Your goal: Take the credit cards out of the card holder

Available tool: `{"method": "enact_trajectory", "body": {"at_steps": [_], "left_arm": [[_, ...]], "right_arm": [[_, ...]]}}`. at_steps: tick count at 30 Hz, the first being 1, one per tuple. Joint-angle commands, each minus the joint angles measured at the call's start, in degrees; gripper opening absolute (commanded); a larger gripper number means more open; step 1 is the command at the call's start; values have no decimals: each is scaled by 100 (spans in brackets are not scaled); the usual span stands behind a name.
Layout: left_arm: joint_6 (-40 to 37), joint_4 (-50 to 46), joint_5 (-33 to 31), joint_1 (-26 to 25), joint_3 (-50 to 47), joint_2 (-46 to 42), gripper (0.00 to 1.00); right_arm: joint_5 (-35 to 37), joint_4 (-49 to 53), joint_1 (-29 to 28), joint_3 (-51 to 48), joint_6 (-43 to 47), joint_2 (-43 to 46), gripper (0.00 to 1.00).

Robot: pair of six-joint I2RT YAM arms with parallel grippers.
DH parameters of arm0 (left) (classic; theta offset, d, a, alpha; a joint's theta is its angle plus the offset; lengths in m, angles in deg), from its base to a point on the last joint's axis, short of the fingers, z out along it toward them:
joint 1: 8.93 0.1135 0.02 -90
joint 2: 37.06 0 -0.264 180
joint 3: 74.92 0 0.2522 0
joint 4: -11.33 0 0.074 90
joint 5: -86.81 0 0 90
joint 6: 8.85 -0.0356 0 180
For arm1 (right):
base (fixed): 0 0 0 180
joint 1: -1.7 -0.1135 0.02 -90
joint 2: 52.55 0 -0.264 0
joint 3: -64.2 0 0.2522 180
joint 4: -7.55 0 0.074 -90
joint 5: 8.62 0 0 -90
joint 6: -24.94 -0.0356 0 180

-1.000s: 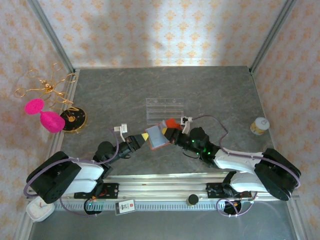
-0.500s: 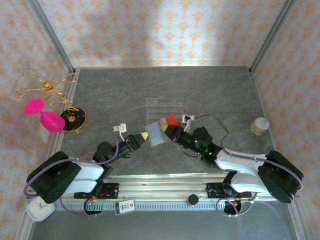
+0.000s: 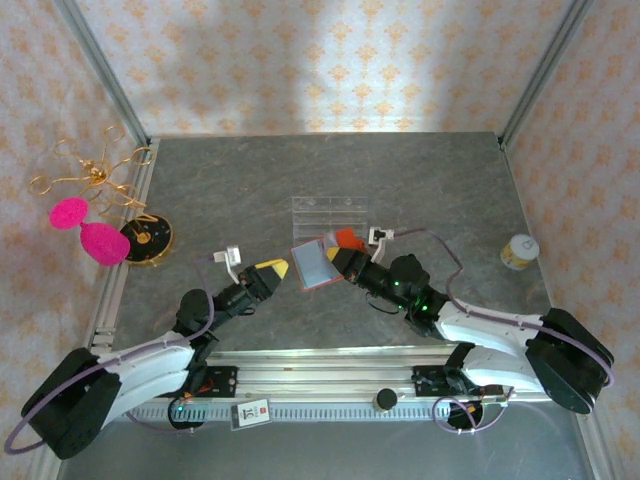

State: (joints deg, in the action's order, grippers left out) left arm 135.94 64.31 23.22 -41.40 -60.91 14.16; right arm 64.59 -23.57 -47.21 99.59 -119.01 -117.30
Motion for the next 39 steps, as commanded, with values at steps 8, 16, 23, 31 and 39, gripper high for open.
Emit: {"method": "enact_trajectory", "body": {"at_steps": [8, 16, 23, 31, 39], "left_arm": [[-259, -209, -9, 39, -210, -115, 59], [-191, 328, 170, 38, -227, -49, 54], [-162, 465, 241, 38, -266, -33, 41], [-193, 473, 268, 40, -231, -7, 36], [-204, 489, 250, 40, -236, 103, 30]], "right_arm": [[-429, -876, 24, 243, -113, -96, 0], [-538, -1056, -71, 333, -176, -266, 0], [-512, -1040, -75, 374, -177, -406, 0], [-522, -1066, -84, 369, -212, -507, 0], [-531, -1058, -108, 404, -210, -530, 0]]}}
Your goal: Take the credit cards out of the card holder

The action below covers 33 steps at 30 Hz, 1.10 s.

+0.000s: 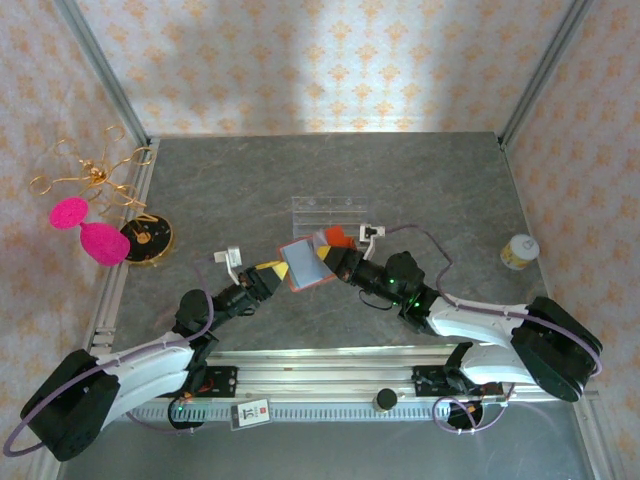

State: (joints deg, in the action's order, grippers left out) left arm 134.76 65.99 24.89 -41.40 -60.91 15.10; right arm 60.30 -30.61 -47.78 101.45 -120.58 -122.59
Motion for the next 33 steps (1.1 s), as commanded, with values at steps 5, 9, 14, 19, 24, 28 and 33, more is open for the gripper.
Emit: {"method": "enact_trajectory", "body": {"at_steps": [5, 9, 14, 19, 24, 28, 33], "left_arm": [[-95, 286, 62, 39, -218, 22, 28], [-99, 259, 58, 39, -218, 31, 21], [-67, 262, 49, 39, -236, 5, 24], [-73, 131, 14, 39, -219, -98, 0], [-228, -1283, -85, 21, 246, -340, 0], [-476, -2897, -380, -3, 691, -490, 0], [-686, -4217, -445, -91, 1208, -49, 0]], "right_arm": [[-74, -349, -84, 209, -63, -26, 0], [-62, -363, -82, 192, -81, -27, 0], [-8, -335, -89, 165, -72, -1, 0], [91, -83, -89, 198, -55, -18, 0], [628, 1356, -79, 360, 188, 33, 24], [1115, 2528, -72, 358, 447, 86, 37], [1553, 3705, -36, 398, 818, -201, 56]]}}
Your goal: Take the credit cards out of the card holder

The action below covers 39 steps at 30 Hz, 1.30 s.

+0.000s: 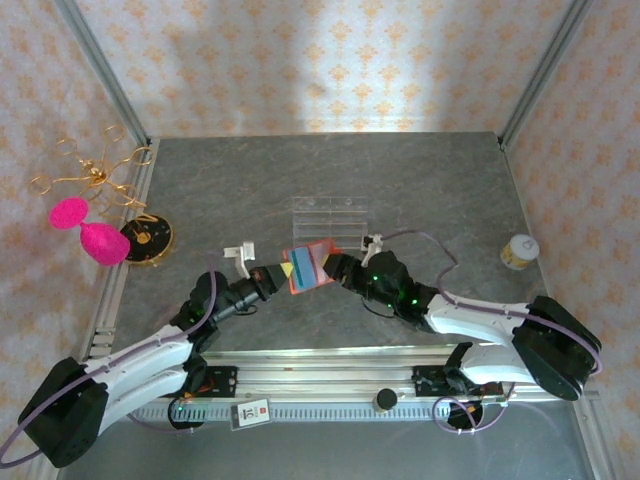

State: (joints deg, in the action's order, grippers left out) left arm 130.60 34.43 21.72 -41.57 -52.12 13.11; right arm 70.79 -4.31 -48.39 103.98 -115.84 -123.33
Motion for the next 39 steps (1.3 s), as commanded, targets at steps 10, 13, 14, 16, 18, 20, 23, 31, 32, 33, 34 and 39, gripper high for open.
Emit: {"method": "enact_trajectory", "body": {"at_steps": [10, 13, 14, 16, 18, 20, 23, 31, 32, 33, 34, 39], "left_arm": [[-428, -2035, -469, -562, 968, 1338, 0], [-441, -2197, -469, -563, 1104, 1570, 0], [-453, -2234, -463, -561, 1133, 1604, 0], [-471, -2292, -516, -568, 1156, 1601, 0], [-515, -2340, -536, -565, 1171, 1597, 0], [-541, -2384, -530, -560, 1171, 1618, 0], [-618, -2440, -538, -534, 1122, 1586, 0], [-788, -2223, -352, -401, 971, 1750, 0], [-781, -2153, -291, -384, 939, 1810, 0], [-764, -2096, -252, -362, 919, 1850, 0], [-746, -2077, -239, -357, 907, 1896, 0], [-664, -2315, -392, -202, 887, 1787, 9]], "right_arm": [[1459, 2165, -115, 304, 1353, 194, 59], [781, 1740, -303, 388, 1825, 276, 57], [627, 1651, -407, 484, 1953, 229, 56], [396, 1587, -579, 724, 2120, -35, 56], [196, 1536, -634, 919, 2075, -354, 53], [89, 1322, -627, 935, 1950, -645, 50], [46, 1273, -625, 1014, 1842, -1073, 48], [532, 1742, -616, 1082, 1429, -1811, 35], [591, 1754, -615, 1066, 1405, -1809, 33], [606, 1753, -616, 1051, 1405, -1804, 34], [668, 1811, -616, 1054, 1398, -1818, 33], [977, 2029, -625, 1168, 1394, -1852, 25]]}}
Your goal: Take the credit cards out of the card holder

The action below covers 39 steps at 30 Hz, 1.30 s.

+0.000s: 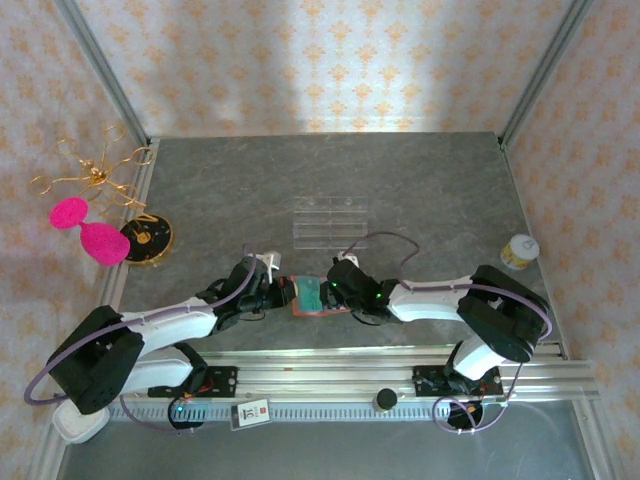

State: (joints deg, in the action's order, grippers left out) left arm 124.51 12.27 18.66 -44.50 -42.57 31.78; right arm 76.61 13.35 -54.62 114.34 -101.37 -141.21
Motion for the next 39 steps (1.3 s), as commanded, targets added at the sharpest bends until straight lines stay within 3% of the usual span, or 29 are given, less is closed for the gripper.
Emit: {"method": "enact_trajectory", "body": {"at_steps": [1, 3, 7, 9, 16, 25, 33, 39], "left_arm": [[-70, -231, -194, 104, -58, -186, 18], [-87, -367, -391, 121, -81, -473, 23], [-92, -257, -524, 100, -144, -932, 22], [-51, -29, -424, -8, -132, -823, 22], [-20, 515, -306, -458, -71, 354, 3], [-81, 763, -432, -477, -171, 824, 3], [-88, 697, -429, -469, -259, 727, 1], [-134, 637, -506, -462, -268, 596, 1]], "right_arm": [[381, 236, -2, 115, -64, -71, 25], [364, 179, -10, 104, -86, -55, 24], [281, 47, -9, 49, -124, -51, 23], [264, 19, -9, 45, -124, -63, 23], [34, -259, -8, -64, -130, -20, 23], [-818, -899, 195, -223, -305, -130, 25], [-524, -359, 210, 67, 7, 371, 25], [-1100, -657, 191, 207, -145, 217, 25]]}}
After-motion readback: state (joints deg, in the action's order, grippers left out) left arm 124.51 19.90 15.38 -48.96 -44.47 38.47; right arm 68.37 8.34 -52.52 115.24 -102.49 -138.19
